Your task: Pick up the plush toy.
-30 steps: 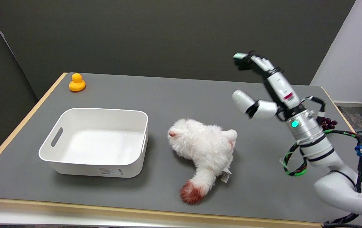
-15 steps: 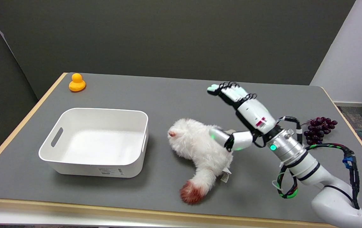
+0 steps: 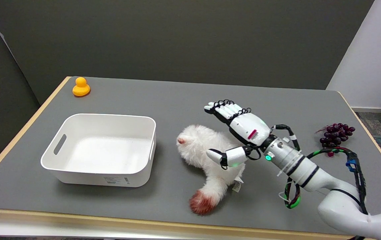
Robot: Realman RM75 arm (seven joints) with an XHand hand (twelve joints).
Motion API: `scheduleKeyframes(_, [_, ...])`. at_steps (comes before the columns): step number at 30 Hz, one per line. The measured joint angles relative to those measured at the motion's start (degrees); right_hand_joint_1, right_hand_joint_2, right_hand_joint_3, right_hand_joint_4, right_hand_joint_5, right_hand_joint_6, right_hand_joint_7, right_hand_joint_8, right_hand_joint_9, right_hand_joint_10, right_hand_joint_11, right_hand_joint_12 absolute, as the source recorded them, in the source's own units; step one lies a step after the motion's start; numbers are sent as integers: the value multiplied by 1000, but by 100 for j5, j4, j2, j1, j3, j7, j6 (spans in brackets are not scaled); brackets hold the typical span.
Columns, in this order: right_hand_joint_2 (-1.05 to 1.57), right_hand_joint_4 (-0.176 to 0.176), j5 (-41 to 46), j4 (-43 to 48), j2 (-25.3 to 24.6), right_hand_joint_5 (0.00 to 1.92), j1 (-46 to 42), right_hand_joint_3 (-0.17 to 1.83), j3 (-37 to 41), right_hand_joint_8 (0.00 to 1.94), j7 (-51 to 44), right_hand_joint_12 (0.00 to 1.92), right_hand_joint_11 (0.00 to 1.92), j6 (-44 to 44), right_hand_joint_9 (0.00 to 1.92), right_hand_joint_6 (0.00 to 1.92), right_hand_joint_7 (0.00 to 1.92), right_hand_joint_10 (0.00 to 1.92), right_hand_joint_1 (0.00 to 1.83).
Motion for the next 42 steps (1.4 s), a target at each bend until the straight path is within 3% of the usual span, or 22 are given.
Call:
scheduleKeyframes(15, [528, -52, -57, -350, -340, 76, 509, 906, -213, 294, -223, 1072, -1, -1178, -1, 376, 73, 514, 387])
scheduleKeyframes(18, [592, -63, -52, -479, -406, 110, 562, 797, -234, 291, -236, 1101, -1, -1320, 2, 323, 128, 667, 450])
scheduleKeyframes(19, [578, -71, -51, -518, -427, 101, 578, 878, -240, 351, -240, 1132, -1, -1361, 29, 364, 148, 706, 437])
scheduleKeyframes(22, [640, -116, -50, -622, -481, 173, 618, 862, -266, 447, -250, 1372, 145, -1449, 239, 397, 344, 952, 598])
scheduleKeyframes(24, [658, -136, -50, -679, -510, 224, 637, 898, -285, 569, -258, 1572, 308, -1468, 361, 483, 451, 1063, 716])
scheduleKeyframes(26, [755, -147, -51, -731, -536, 421, 655, 889, -305, 978, -266, 1731, 573, -1453, 634, 906, 712, 1291, 884])
scheduleKeyframes(27, [944, -159, -51, -759, -548, 478, 662, 590, -316, 1176, -271, 1818, 647, -1428, 734, 1160, 796, 1325, 1014])
scheduleKeyframes(28, [1186, -172, -52, -790, -561, 506, 668, 166, -326, 1351, -276, 1900, 682, -1385, 806, 1409, 846, 1313, 1155])
scheduleKeyframes(29, [1243, -176, -52, -823, -573, 518, 675, 68, -336, 1403, -281, 1921, 682, -1331, 827, 1466, 859, 1313, 1192])
scheduleKeyframes(34, [1171, -176, -61, -992, -642, 528, 694, 229, -386, 1467, -379, 1921, 653, -936, 825, 1452, 846, 1473, 1191])
scheduleKeyframes(39, [1183, -176, -69, -1069, -696, 559, 709, 176, -386, 1448, -564, 1921, 650, -516, 889, 1403, 860, 1445, 1199])
scheduleKeyframes(42, [1155, -176, -76, -1055, -720, 548, 714, 248, -326, 1474, -662, 1921, 694, -282, 862, 1424, 852, 1520, 1195])
